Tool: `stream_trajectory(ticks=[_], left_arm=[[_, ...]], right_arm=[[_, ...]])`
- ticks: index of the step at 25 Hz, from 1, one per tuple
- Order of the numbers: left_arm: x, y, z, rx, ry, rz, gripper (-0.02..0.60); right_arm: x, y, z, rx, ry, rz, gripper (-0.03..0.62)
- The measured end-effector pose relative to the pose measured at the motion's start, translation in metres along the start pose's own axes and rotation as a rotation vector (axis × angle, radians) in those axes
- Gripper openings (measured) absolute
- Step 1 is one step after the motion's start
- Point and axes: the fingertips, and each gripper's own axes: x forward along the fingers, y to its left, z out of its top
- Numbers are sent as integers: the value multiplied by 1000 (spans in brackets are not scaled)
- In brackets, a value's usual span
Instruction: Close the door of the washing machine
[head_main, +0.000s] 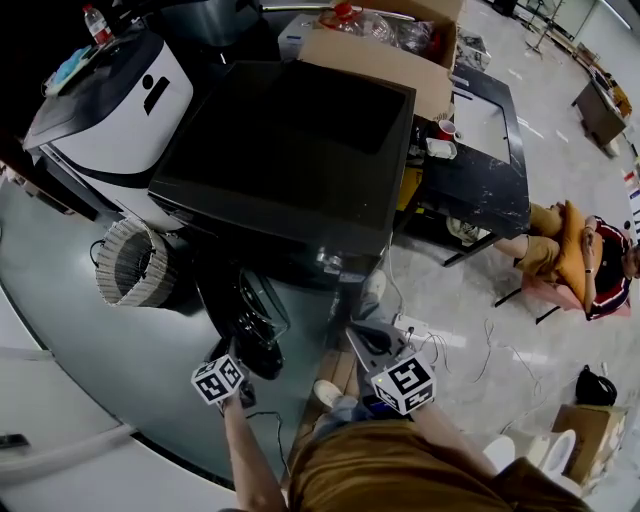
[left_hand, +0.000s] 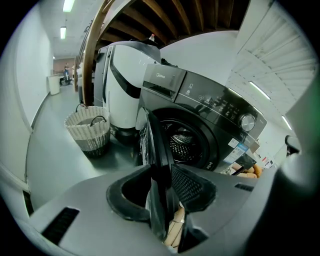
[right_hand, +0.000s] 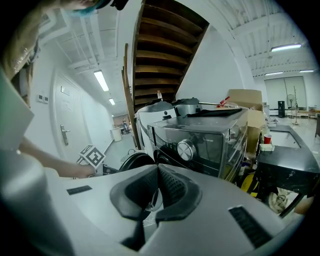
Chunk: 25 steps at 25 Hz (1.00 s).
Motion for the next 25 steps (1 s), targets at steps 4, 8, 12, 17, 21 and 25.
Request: stream_trajectory(ticks=[4,8,12,17,21,25], left_arm=[[2,-9,0,4,6,-7,146],[5,-17,2,-14,-1,-15,147],[9,-27,3,-30,-5,-25,150],[16,-37,4,-45,-2,-42,153],[21,-47,5,-54,2,-53,155],[27,-57,7,-76,4,-78,160]], right_arm=[[-3,-4,1,-3,-1,-4,12],[-9,-14,2,9,-9,-28,12],[-15,-22,3,22,-18,-49,12],[-18,-35,4,37,-34,-78,12],[-22,-52,7,38,-43,-109,12],[-27,-66,3,42,-27,-139,12]])
